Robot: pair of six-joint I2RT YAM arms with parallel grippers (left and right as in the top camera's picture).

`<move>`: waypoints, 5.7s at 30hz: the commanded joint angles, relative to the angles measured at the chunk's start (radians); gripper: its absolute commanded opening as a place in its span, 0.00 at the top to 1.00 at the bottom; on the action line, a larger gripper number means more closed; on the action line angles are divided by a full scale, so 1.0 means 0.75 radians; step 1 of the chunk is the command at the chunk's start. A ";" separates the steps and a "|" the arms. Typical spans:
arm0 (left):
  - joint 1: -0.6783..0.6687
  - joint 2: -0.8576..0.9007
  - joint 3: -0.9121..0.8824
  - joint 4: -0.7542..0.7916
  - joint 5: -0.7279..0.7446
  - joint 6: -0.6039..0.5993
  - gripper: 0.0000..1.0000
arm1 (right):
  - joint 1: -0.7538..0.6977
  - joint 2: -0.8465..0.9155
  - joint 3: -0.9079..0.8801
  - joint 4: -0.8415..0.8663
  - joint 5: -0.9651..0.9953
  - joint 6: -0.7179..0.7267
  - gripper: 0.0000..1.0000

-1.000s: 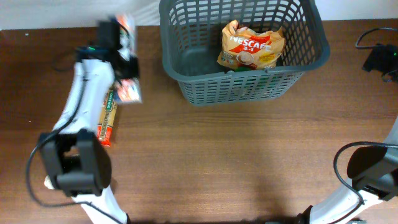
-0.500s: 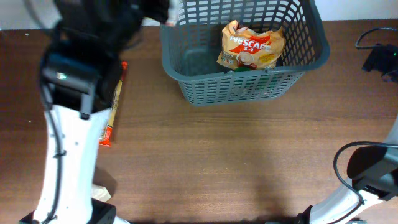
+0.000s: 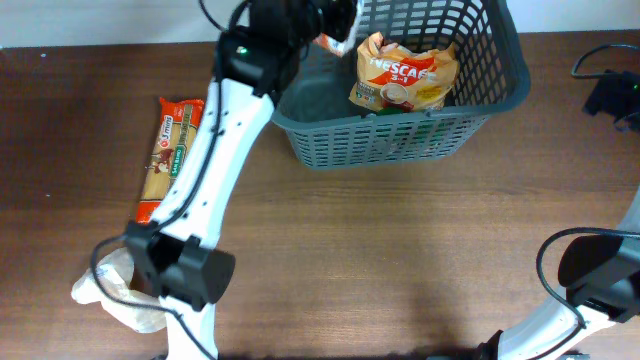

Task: Pack container
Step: 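Lift the tissue multipack and place it upright in the basket, then release the tissues and withdraw the left gripper toward the spaghetti, then lower the left gripper over the San Remo spaghetti packet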

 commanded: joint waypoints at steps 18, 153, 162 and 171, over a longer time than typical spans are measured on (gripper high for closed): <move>-0.004 0.162 0.014 -0.408 0.097 -0.036 0.97 | -0.003 -0.004 -0.008 0.002 0.002 0.016 0.01; 0.809 0.158 -0.781 -0.476 -0.312 0.151 0.01 | -0.003 -0.004 -0.008 0.002 0.002 0.016 0.01; 0.857 0.158 -0.781 -0.477 -0.256 0.116 0.01 | -0.003 -0.004 -0.008 0.002 0.002 0.016 0.01; 0.860 0.185 -0.781 -0.481 -0.226 0.117 0.01 | -0.003 -0.004 -0.008 0.002 0.002 0.016 0.01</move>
